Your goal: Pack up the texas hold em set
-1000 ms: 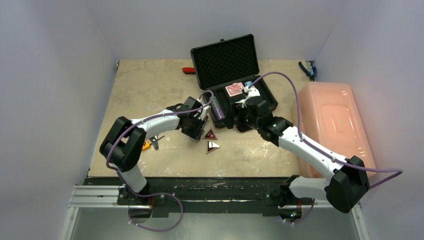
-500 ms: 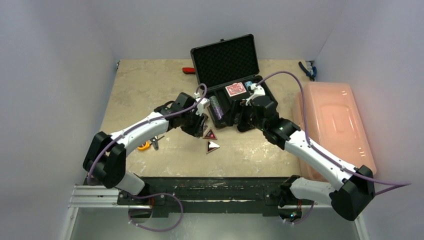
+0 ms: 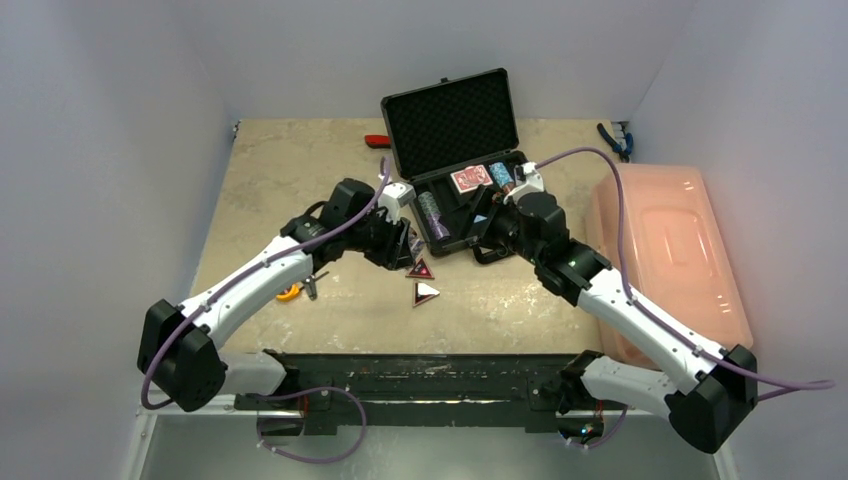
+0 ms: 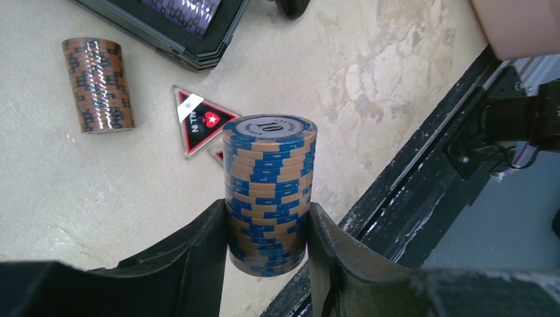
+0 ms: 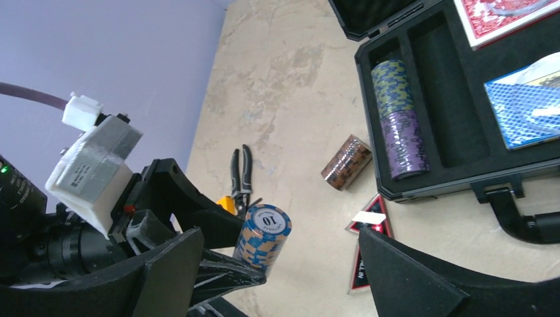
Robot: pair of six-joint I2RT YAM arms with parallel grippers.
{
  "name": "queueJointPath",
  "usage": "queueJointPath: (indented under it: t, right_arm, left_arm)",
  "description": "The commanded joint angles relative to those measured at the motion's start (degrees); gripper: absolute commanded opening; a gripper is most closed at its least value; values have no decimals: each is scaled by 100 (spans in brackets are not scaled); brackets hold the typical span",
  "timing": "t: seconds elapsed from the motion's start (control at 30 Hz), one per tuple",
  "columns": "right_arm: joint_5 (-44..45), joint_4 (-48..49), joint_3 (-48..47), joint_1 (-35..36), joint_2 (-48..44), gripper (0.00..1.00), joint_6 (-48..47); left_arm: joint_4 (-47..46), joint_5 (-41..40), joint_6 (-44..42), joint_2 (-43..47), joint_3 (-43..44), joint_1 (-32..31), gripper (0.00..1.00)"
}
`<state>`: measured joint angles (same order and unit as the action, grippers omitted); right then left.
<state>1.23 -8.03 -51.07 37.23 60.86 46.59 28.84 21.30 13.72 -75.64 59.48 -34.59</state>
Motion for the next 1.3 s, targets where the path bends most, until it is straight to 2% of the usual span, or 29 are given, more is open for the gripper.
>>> queueJointPath:
  t: [0.0, 0.37, 1.0, 1.27]
  right_arm:
    - [-347, 417, 44, 4, 99, 93, 533]
    - [-1101, 781, 31, 36, 675, 89, 915]
    - [-956, 1119, -64, 388, 1110, 77, 1163]
    - [-862, 1156, -79, 503, 1178, 68, 1220]
  left_arm:
    - [-752, 410, 264, 431, 269, -21, 0]
    - [-1113, 514, 462, 602, 230, -25, 0]
    - [-1546, 612, 668, 434, 249, -95, 0]
    - [-1732, 615, 757, 416, 199, -126, 0]
